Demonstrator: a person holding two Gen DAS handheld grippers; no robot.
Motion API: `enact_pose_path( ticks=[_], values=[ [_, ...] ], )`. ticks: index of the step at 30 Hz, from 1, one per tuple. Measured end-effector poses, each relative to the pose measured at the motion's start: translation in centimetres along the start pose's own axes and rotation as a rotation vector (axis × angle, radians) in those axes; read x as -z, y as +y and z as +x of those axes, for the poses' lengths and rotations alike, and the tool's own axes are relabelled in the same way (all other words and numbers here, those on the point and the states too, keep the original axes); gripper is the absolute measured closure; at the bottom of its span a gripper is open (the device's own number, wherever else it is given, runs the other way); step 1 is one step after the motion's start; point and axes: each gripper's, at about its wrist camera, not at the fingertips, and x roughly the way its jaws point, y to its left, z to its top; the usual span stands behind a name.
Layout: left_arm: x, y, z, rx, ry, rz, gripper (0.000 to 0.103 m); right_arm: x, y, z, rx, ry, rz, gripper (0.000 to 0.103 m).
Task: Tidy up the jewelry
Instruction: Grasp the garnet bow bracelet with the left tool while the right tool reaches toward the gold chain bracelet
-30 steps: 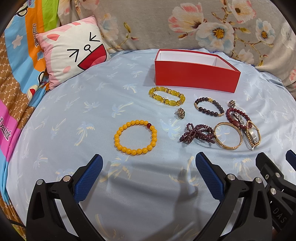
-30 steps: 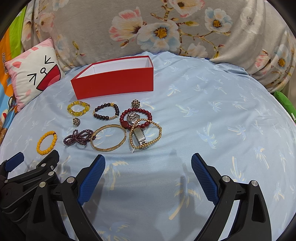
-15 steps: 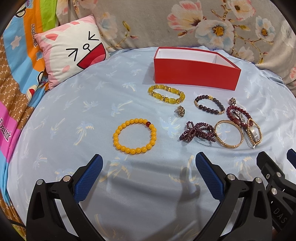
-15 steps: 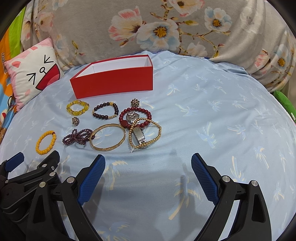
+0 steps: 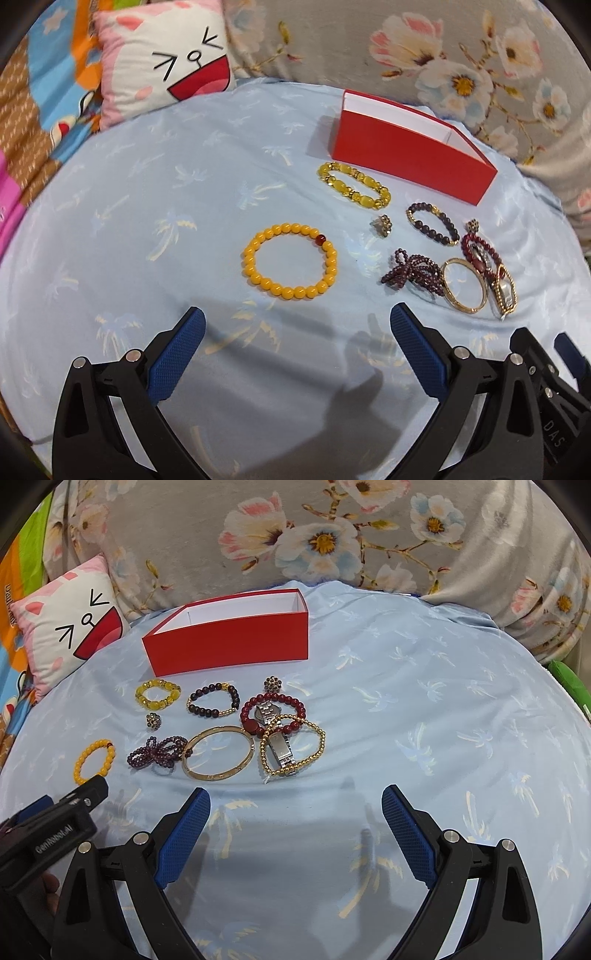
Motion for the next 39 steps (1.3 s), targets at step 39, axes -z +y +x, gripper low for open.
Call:
enact_pose_path(
  ticks=[39],
  values=[
    [-2.5, -5.5, 2.0, 0.18, 0.04, 0.284, 0.041, -0.2, -2.2, 0.2, 0.0, 0.038, 0.033, 0.014]
  ],
)
